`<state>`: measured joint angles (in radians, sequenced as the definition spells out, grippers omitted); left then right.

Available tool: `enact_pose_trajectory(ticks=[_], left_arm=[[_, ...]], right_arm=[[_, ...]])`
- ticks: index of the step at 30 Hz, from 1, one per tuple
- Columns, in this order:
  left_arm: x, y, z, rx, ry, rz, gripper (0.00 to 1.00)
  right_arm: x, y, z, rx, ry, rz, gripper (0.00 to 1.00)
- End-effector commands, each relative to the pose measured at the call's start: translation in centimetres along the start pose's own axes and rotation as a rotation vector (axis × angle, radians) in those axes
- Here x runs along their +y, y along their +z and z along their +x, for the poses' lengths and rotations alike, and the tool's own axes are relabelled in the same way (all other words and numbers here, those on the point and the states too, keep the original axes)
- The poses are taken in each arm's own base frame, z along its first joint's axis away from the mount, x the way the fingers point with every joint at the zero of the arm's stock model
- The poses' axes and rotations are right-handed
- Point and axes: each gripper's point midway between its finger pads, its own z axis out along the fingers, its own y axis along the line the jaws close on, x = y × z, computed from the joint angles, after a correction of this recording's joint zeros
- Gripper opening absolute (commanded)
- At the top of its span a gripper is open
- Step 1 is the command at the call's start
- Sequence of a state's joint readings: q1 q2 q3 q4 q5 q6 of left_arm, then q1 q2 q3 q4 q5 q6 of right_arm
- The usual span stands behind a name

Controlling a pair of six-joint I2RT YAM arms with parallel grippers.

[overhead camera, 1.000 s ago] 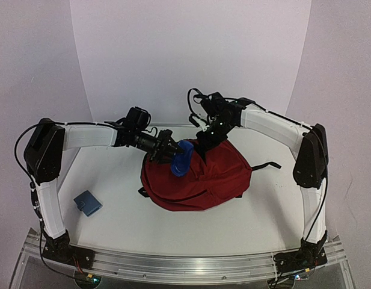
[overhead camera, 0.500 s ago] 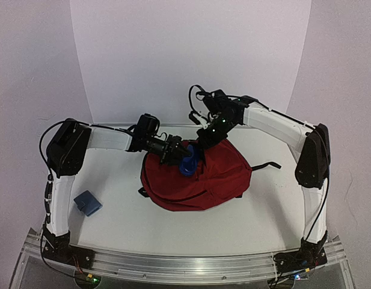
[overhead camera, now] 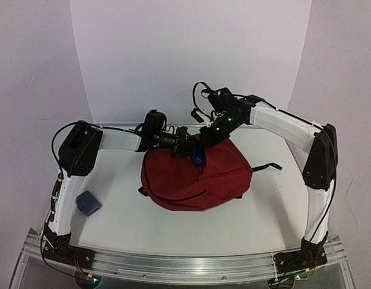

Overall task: Pack the student bag
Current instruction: Place the stationery in the student bag.

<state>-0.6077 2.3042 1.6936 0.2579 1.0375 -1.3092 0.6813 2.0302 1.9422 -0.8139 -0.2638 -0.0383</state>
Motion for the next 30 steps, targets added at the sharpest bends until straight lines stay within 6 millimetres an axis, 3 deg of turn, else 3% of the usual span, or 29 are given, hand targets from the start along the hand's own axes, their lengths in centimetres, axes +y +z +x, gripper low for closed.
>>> enact_pose_trajectory(ticks=[1, 6, 10, 14, 16, 18, 25, 30], left_arm=[[-4.0, -0.1, -5.0, -0.279, 0.147, 0.048, 0.35], [-2.7, 0.5, -6.1, -0.364, 0.117, 0.040, 0.36], [-1.7, 1.1, -5.2, -0.320, 0.126, 0.007, 0.41], [-0.8, 2.2, -2.7, -0.202, 0.132, -0.021, 0.64], [-1.3, 1.4, -1.5, -0.198, 0.152, -0.032, 0.75], [-0.7, 0.5, -0.8, -0.209, 0.140, -0.073, 0.79], [0.7, -2.0, 0.9, -0.266, 0.078, -0.213, 0.77], [1.8, -2.3, 1.2, -0.267, 0.050, -0.244, 0.71]], right_arm=[[3.4, -3.3, -1.5, -0.061, 0.048, -0.135, 0.00], [3.9, -2.8, -2.1, -0.061, 0.065, -0.174, 0.00], [3.3, -2.7, -1.6, -0.050, 0.068, -0.165, 0.00], [2.5, -3.1, -2.0, -0.062, 0.061, -0.161, 0.00], [2.3, -3.1, -2.0, -0.062, 0.058, -0.158, 0.00], [2.0, -3.0, -1.8, -0.057, 0.061, -0.154, 0.00], [1.4, -2.7, -1.7, -0.050, 0.084, -0.153, 0.00], [1.4, -2.8, -1.5, -0.048, 0.088, -0.161, 0.00]])
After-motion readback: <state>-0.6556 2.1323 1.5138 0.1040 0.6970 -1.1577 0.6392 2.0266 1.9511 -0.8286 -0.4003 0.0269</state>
